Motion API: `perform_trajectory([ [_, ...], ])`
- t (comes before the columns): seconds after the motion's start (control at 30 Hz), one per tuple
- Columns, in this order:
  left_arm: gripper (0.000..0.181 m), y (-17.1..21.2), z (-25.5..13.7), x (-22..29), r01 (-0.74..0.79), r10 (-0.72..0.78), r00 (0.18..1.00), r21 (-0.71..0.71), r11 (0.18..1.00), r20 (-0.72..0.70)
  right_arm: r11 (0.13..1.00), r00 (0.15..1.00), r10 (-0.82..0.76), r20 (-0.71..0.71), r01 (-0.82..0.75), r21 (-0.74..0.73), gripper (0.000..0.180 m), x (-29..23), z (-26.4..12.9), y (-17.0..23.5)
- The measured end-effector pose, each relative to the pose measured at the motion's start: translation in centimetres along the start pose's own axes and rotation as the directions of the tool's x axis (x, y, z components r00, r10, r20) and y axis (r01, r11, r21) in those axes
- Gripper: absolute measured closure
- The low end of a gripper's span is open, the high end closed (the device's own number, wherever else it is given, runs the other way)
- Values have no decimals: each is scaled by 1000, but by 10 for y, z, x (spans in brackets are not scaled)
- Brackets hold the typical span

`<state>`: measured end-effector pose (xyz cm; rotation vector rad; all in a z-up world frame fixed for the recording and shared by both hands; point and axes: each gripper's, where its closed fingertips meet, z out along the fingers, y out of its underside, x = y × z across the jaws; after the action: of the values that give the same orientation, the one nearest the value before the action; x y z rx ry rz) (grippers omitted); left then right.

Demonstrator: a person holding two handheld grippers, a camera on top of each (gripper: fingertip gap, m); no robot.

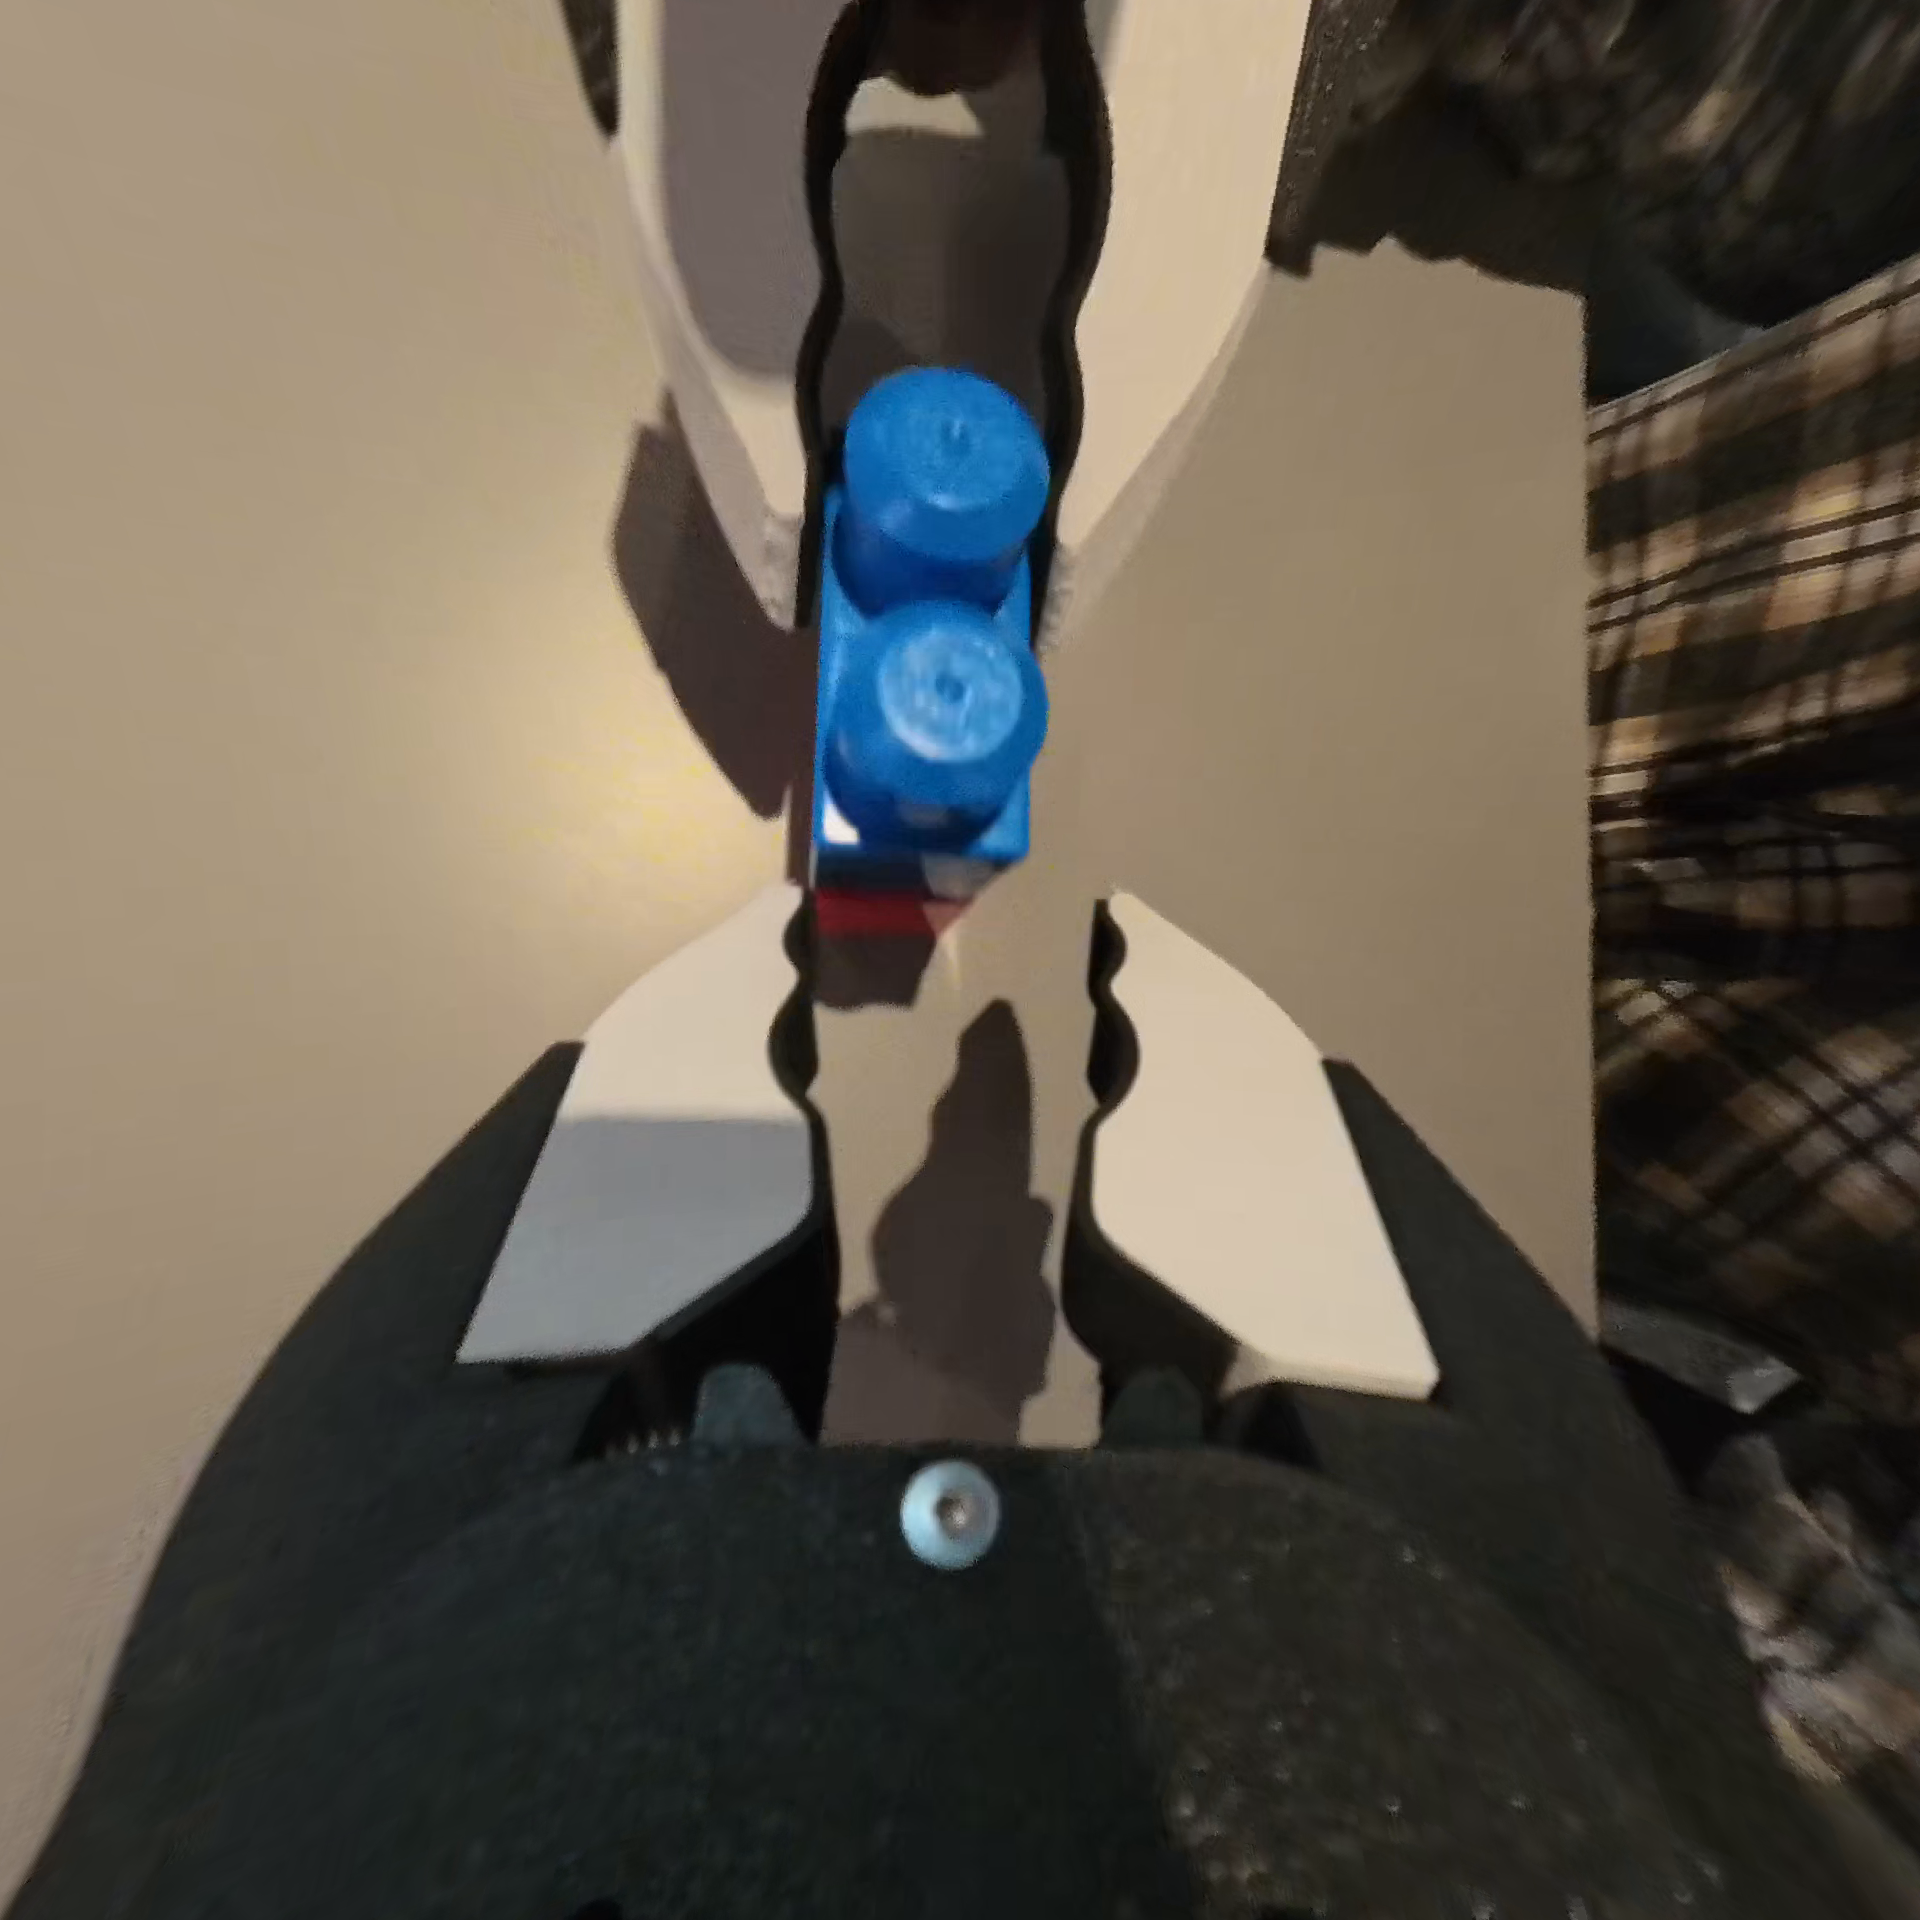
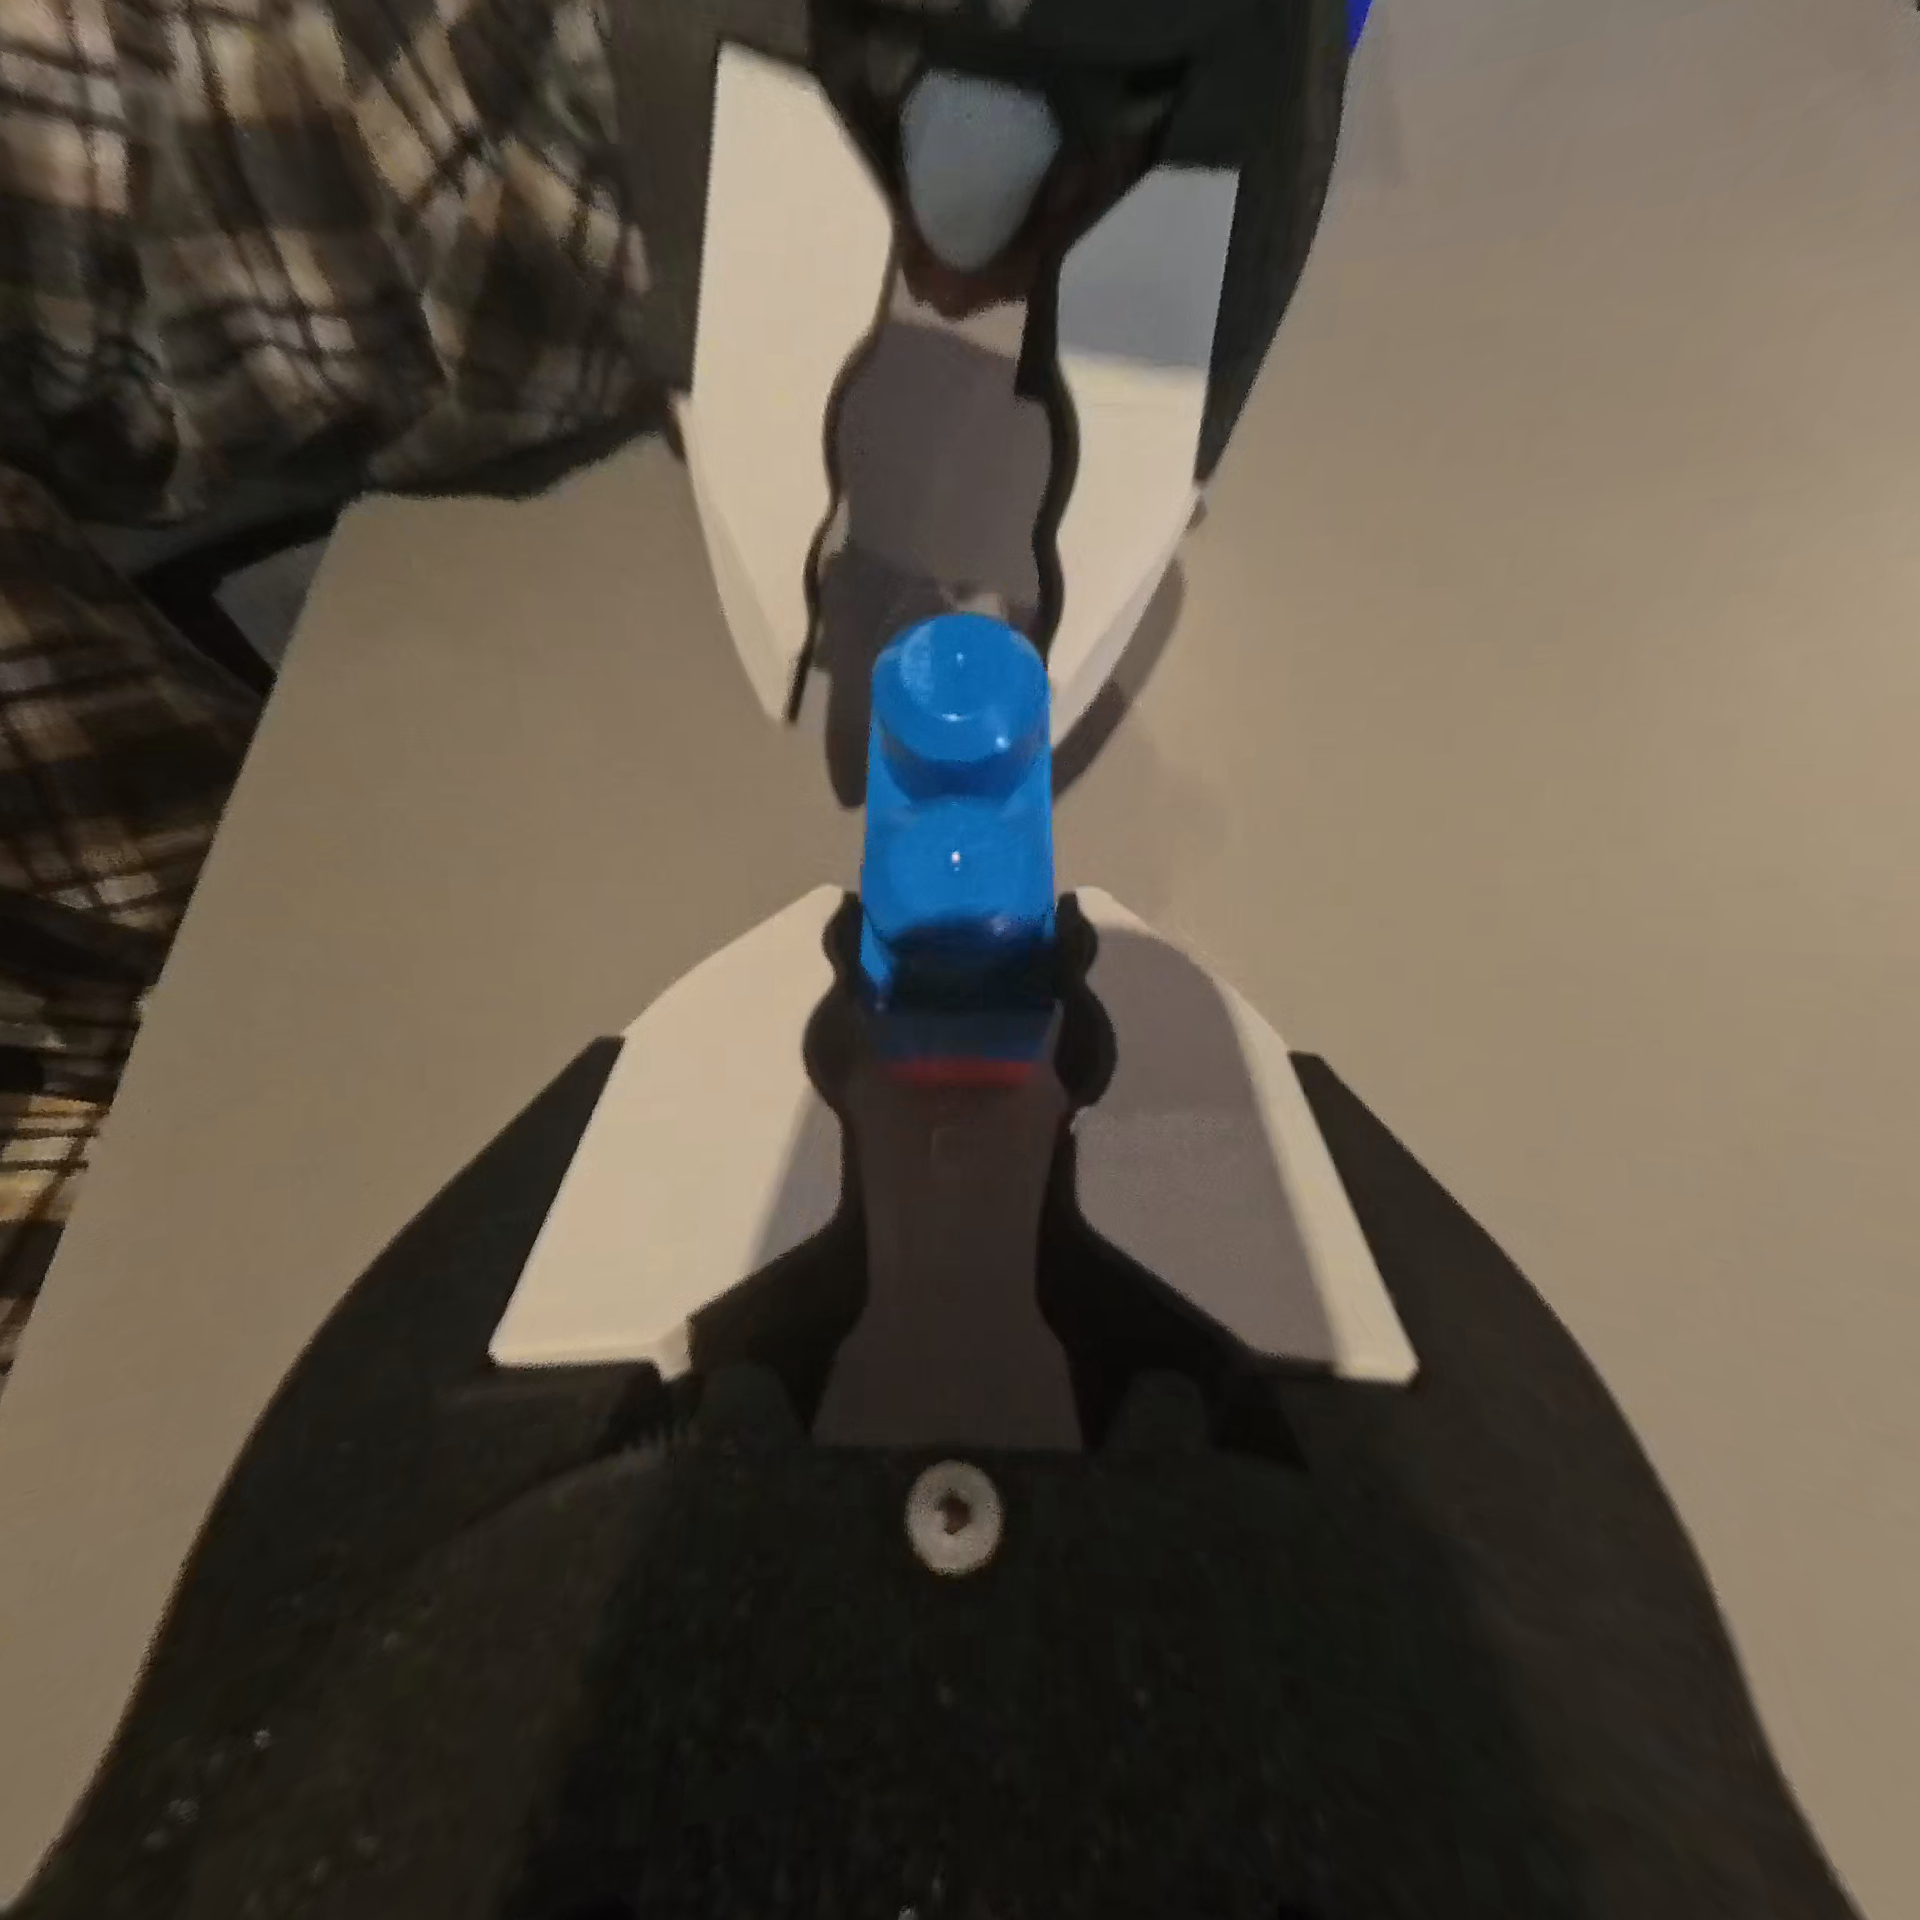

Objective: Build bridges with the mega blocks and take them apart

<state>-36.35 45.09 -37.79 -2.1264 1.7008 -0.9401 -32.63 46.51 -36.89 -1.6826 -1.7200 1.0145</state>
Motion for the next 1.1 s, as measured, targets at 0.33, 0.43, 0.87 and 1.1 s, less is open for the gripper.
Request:
perform_trajectory([
  [0.33,148,12,-64,-7,3,-97,981,483,876,170,973,997,-57,-55,43,-225,143,-4,8,5],
  [0.43,150,12,-73,-7,-19,-109,975,557,830,195,970,994,-111,-18,104,-218,143,-5,8,3],
  [0.87,142,31,-67,-33,-28,-156,943,536,844,294,854,992,-122,-26,92,-512,144,-6,20,-2],
  [1.1,142,34,-64,-34,-26,-153,942,519,855,300,766,987,-161,20,138,-627,144,-5,22,-1],
])
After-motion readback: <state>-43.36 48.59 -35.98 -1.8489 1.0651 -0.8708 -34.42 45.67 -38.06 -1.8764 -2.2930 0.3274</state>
